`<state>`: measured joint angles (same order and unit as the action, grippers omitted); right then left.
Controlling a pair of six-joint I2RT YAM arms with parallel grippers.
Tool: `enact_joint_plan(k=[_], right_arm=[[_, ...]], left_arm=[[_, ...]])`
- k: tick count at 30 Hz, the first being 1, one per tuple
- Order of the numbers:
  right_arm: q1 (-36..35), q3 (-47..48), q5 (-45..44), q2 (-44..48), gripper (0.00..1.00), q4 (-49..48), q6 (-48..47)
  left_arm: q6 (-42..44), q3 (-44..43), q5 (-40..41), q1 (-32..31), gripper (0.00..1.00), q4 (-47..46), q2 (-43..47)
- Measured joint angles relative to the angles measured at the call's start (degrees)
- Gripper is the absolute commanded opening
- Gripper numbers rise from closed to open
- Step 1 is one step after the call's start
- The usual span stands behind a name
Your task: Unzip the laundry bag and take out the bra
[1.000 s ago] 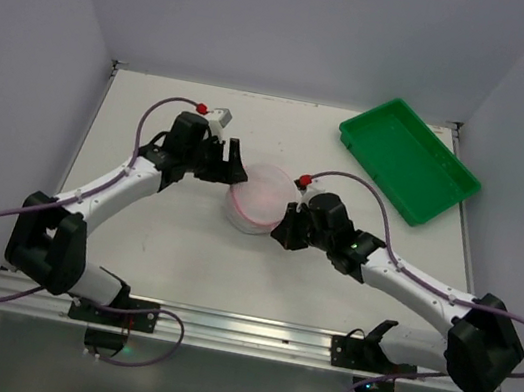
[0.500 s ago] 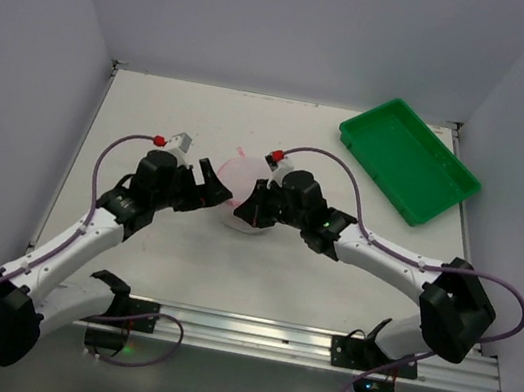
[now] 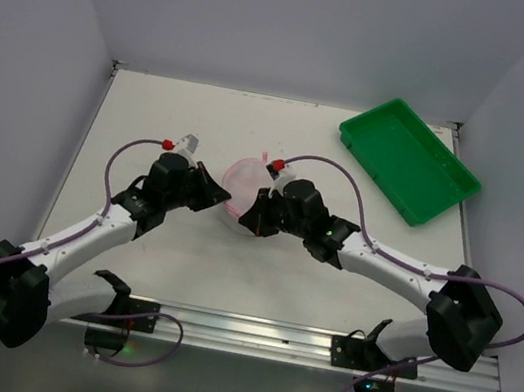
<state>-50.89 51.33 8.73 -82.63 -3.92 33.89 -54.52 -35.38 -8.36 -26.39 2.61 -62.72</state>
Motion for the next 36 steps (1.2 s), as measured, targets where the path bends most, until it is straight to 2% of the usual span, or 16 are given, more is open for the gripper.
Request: enact_joint_plan(k=[4, 8, 11, 14, 15, 16, 18, 19, 21, 25, 29, 36], right_arm=[[1.7, -4.4, -1.8, 5.3, 0.0, 1.6, -2.3], [8.7, -9.1, -1.8, 11.1, 0.0, 4.2, -4.4], [14.2, -10.7, -1.7, 13.7, 0.0, 6.0, -6.2], [16.0, -10.6, -1.4, 14.4, 0.0, 6.6, -8.6], [16.0, -10.4, -1.0, 14.4, 0.0, 7.0, -9.4], [15.9, -10.3, -0.2, 14.3, 0.0, 7.1, -9.8], [15.3, -10.1, 0.6, 13.9, 0.0, 6.9, -10.1], [14.5, -9.7, 1.0, 13.4, 0.0, 6.8, -10.1], [12.2, -8.6, 1.4, 11.3, 0.0, 6.2, -9.3], [5.9, -6.6, 1.7, 6.5, 0.0, 2.6, -5.4], [1.1, -4.9, 2.6, 2.7, 0.0, -1.4, -1.0], [-0.4, -1.4, 2.4, -0.2, 0.0, -4.8, 2.8]], left_arm=[[1.1, 0.0, -0.8, 1.1, 0.0, -0.4, -1.0], [5.6, -1.3, -3.2, 4.4, 0.0, 0.7, -2.3], [12.1, -5.1, -8.9, 6.4, 0.0, 2.8, -5.8], [20.0, -11.6, -16.3, 7.9, 0.0, 5.0, -11.8], [22.0, -13.3, -17.9, 8.3, 0.06, 5.7, -13.3], [24.5, -15.3, -19.5, 8.8, 0.27, 6.5, -15.2], [27.8, -17.8, -20.9, 9.4, 0.51, 7.9, -17.5], [29.1, -18.8, -21.2, 9.8, 0.8, 8.5, -18.4], [29.5, -19.6, -21.2, 10.4, 0.98, 9.1, -18.8], [26.8, -18.9, -19.4, 10.8, 1.0, 9.4, -16.8], [22.1, -12.9, -15.8, 10.8, 1.0, 8.9, -8.8], [13.0, -1.4, -9.8, 10.6, 1.0, 9.5, 4.5]])
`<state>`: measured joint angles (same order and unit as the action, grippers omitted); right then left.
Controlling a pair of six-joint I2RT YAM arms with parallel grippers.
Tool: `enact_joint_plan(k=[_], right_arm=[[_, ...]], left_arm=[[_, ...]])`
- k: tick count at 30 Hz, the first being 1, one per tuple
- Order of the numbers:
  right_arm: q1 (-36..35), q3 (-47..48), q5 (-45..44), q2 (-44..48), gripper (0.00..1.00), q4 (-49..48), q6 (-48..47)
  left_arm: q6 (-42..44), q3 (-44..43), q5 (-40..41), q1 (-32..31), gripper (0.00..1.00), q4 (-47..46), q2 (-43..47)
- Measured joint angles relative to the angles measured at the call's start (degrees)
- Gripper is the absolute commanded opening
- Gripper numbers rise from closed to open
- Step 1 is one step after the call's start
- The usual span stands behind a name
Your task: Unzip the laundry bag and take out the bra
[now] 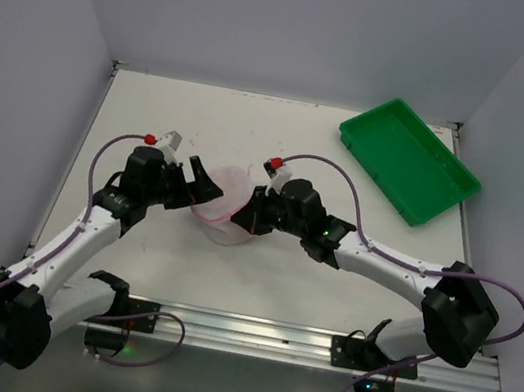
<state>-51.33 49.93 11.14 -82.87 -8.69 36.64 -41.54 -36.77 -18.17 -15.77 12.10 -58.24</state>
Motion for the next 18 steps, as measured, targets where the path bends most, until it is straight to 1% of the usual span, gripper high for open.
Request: enact_joint_plan(k=[4, 7, 9, 12, 14, 15, 18], right_arm=[[0.0, 1.0, -0.1, -0.4, 0.0, -1.0, 1.0], [0.0, 1.0, -0.1, -0.4, 0.0, -1.2, 1.4], [0.0, 1.0, -0.1, -0.4, 0.0, -1.3, 1.5], [0.0, 1.0, 0.0, -0.4, 0.0, -1.3, 1.6], [-0.2, 1.0, 0.0, -0.4, 0.0, -1.3, 1.6], [-0.2, 1.0, -0.1, -0.5, 0.0, -1.3, 1.6], [-0.7, 1.1, 0.0, -1.2, 0.0, -1.9, 1.6]], left_arm=[[-1.1, 0.4, 6.6, 0.0, 1.0, 4.2, 4.4], [-1.1, -1.4, 12.2, 0.0, 1.0, 8.8, 6.8], [-1.6, -1.9, 13.8, 0.0, 1.0, 10.2, 8.3], [-4.8, -1.0, 13.0, 0.0, 1.0, 11.0, 11.3], [-8.1, 2.2, 11.0, -0.2, 0.97, 9.5, 13.6], [-10.1, 4.2, 10.1, -0.5, 0.93, 8.3, 14.5], [-15.2, 8.6, 9.1, -2.1, 0.85, 6.5, 15.5]])
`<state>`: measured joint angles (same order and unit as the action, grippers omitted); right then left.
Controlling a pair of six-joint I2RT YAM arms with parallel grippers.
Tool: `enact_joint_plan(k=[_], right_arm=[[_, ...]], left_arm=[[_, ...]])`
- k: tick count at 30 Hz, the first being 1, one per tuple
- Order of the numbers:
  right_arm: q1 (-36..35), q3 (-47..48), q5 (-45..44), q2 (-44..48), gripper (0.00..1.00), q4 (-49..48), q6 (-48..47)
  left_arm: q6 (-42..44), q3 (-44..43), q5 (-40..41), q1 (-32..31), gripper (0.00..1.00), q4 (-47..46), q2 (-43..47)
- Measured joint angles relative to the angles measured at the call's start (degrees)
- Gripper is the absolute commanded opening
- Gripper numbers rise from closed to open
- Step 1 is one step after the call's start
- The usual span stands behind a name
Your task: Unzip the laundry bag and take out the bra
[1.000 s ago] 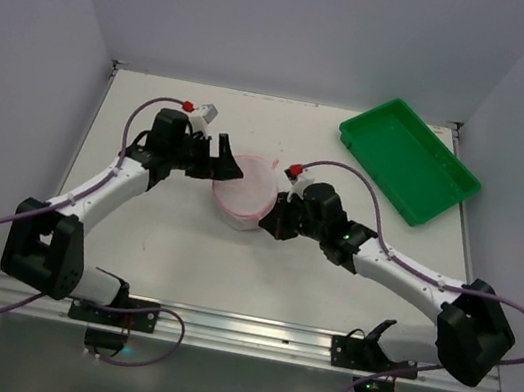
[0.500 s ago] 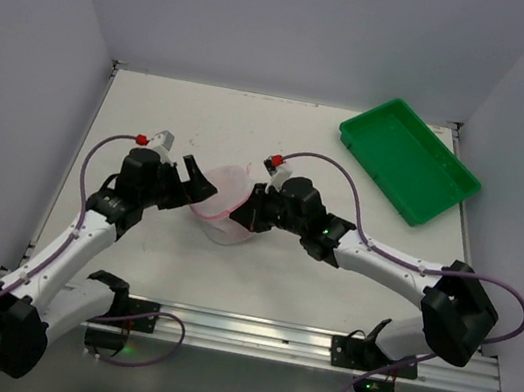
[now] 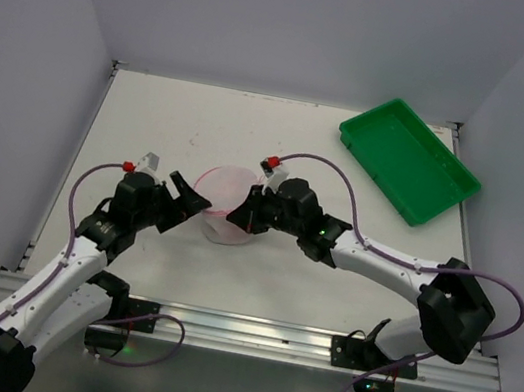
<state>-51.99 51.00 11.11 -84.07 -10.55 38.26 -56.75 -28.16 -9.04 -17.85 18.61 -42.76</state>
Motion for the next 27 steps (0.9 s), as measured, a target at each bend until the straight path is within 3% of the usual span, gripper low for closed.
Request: enact_joint_plan(k=[3, 5, 6, 8, 9, 17, 27], right_arm=[[-0.5, 0.1, 0.1, -1.3, 0.0, 0.0, 0.0], [-1.0, 0.2, 0.2, -2.1, 0.0, 0.2, -0.1], [-1.1, 0.3, 0.2, -2.2, 0.0, 0.3, -0.2], [-1.4, 0.3, 0.1, -2.2, 0.0, 0.4, -0.5], [-1.4, 0.3, 0.1, -2.2, 0.0, 0.4, -0.7], [0.9, -1.1, 0.4, -0.9, 0.0, 3.4, -4.3], [20.4, -7.8, 3.2, 3.8, 0.0, 7.4, -7.9]], left_arm=[[-4.5, 1.9, 0.3, -2.2, 0.73, -3.1, -0.5], [-6.9, 1.9, 0.5, -4.1, 0.57, -6.2, -2.1], [-7.8, 1.9, 0.7, -5.0, 0.38, -7.9, -3.2], [-9.0, 1.9, 1.2, -6.1, 0.16, -9.8, -5.2], [-9.3, 1.9, 1.4, -6.6, 0.0, -10.6, -6.3], [-6.8, 1.2, 2.0, -6.5, 0.0, -10.8, -7.2], [3.3, 0.4, -2.2, -2.3, 0.0, -9.5, -8.2]])
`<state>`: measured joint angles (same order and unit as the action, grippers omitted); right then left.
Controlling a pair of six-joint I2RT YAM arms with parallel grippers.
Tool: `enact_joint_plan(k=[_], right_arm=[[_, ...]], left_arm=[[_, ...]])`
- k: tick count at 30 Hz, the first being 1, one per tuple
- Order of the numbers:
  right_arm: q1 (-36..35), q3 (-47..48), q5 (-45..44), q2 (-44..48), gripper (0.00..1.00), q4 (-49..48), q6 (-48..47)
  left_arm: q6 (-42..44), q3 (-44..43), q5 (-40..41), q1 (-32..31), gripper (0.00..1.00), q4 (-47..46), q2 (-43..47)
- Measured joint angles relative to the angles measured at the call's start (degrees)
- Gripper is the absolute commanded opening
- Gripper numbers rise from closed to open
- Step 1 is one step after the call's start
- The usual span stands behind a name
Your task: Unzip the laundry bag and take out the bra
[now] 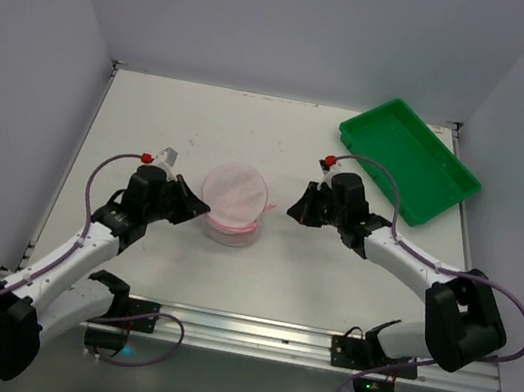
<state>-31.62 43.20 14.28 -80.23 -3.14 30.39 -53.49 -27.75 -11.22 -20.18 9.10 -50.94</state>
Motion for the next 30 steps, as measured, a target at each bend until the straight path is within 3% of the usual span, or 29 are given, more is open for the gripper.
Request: enact_joint_plan(k=[4, 5, 6, 8, 9, 10, 11, 12, 13, 14, 19, 25, 30], right_arm=[[1.0, -0.2, 0.6, 0.0, 0.0, 1.2, -1.2], [0.7, 0.0, 0.9, 0.0, 0.0, 1.4, -1.6], [0.4, 0.1, 1.2, 0.1, 0.02, 1.8, -2.0], [-0.5, 0.4, 1.3, 0.8, 0.21, 2.8, -2.6], [-1.1, 0.6, 1.2, 1.6, 0.3, 3.5, -3.1], [-1.9, 0.9, 0.5, 2.6, 0.46, 4.3, -3.7], [-2.9, 1.5, -0.1, 3.8, 0.53, 5.4, -4.3], [-4.0, 2.4, -0.7, 4.9, 0.6, 6.4, -5.0], [-5.2, 3.3, -1.7, 6.0, 0.7, 7.2, -5.5], [-5.9, 4.1, -2.3, 6.8, 0.73, 7.6, -5.9], [-10.4, 8.0, -6.3, 11.2, 0.89, 9.2, -7.0], [-10.9, 8.0, -8.8, 13.2, 0.91, 9.1, -6.2], [-10.9, 4.9, -8.9, 15.7, 0.91, 8.7, -5.5]], left_arm=[[5.1, -0.4, -2.9, 0.2, 0.0, 0.2, -3.2], [6.2, -0.6, -3.6, 0.2, 0.06, 0.4, -3.7], [7.0, -0.8, -4.0, 0.2, 0.18, 0.5, -3.8], [8.8, -1.6, -4.5, 0.2, 0.28, 1.1, -3.5], [9.3, -2.1, -4.6, 0.2, 0.44, 1.4, -3.3], [10.3, -2.8, -4.5, 0.2, 0.55, 1.7, -3.0], [11.0, -3.6, -4.4, 0.2, 0.68, 1.9, -2.6], [11.6, -4.4, -4.2, 0.2, 0.88, 2.3, -2.1], [12.4, -5.1, -3.9, 0.2, 0.96, 2.7, -1.5], [12.9, -5.8, -3.6, 0.2, 1.0, 3.1, -0.9], [14.9, -9.3, 0.0, 0.2, 1.0, 6.4, 1.6], [17.9, -14.3, 5.4, 0.3, 0.98, 8.2, -2.7], [20.2, -18.6, 6.8, 0.3, 0.78, 7.6, -12.6]])
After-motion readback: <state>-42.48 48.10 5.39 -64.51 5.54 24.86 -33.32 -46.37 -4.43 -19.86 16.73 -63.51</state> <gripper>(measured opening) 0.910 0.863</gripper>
